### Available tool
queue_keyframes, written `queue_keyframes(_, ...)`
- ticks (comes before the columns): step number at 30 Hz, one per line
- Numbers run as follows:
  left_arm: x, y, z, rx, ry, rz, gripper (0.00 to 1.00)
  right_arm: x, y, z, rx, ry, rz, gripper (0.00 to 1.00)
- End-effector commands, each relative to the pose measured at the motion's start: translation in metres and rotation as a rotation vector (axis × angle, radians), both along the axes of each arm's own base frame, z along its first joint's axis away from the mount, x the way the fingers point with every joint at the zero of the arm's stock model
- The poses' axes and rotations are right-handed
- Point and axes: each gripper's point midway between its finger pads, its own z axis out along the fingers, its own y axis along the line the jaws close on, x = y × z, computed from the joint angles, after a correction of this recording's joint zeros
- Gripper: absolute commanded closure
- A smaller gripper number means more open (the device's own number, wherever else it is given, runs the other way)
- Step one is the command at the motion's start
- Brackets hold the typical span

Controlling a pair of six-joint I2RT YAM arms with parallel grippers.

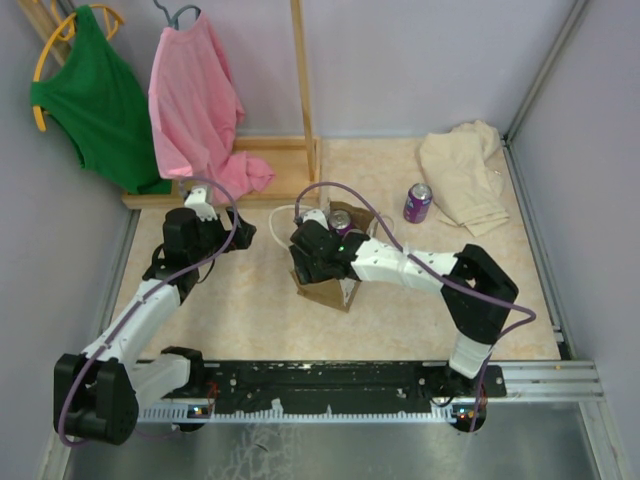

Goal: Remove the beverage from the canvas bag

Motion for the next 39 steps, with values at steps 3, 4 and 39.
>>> queue_keyframes(3, 0.003, -0.003, 0.01, -0.009, -0.03, -0.012, 0.0, -0.002, -0.008, 0.041, -0.005, -0.113, 0.041, 1.0)
queue_keyframes(4, 0.003, -0.003, 0.01, -0.008, -0.03, -0.011, 0.0, -0.001, -0.008, 0.049, 0.006, -0.129, 0.044, 1.0)
queue_keyframes(39, 0.0, -0.001, 0.01, -0.009, -0.03, 0.0, 0.0, 0.045, -0.03, 0.237, 0.162, -0.549, -0.025, 1.0)
